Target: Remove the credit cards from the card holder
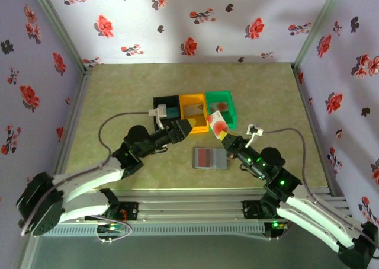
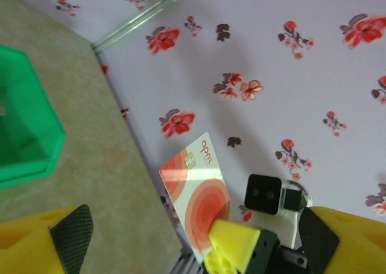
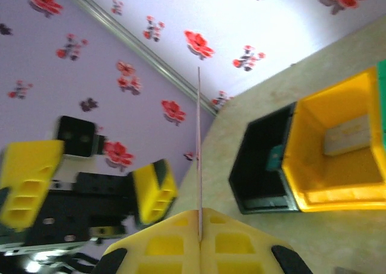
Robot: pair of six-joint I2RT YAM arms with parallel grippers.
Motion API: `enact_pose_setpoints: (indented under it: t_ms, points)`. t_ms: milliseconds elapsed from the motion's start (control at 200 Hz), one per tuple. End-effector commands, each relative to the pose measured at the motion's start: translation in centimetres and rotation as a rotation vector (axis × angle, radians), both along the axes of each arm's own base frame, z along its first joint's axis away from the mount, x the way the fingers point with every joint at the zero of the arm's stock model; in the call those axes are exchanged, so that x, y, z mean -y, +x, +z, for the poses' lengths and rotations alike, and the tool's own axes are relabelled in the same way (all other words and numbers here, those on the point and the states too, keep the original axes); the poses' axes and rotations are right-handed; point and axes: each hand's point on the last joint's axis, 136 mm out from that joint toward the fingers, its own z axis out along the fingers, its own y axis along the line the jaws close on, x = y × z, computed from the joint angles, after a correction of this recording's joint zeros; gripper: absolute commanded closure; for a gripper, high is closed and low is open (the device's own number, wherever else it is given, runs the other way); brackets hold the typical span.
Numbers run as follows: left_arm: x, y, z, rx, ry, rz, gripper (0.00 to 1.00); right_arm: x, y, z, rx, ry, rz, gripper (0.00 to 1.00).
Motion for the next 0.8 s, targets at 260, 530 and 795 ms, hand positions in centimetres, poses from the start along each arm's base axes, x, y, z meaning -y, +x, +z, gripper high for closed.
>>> enact_pose_setpoints:
  t_ms: [260,530,795]
  points:
    - [-8.1,0.2,-2.3,-0.051,0.556,0.053,0.0,1.8,2.7,-5.5,-0.363,-0.337,0.074,1.0]
    - [-16.1,2.2,-3.4,-0.097,0.88,0.22,0.0,3.6,6.6,-5.6,-0.486,-0.428,0.07,1.0]
    - [-21.0,3.7,-5.8,-0.168,0.997,0.439,0.0,3.7,10.3,-8.4,-0.59,-0.528,0.055,1.0]
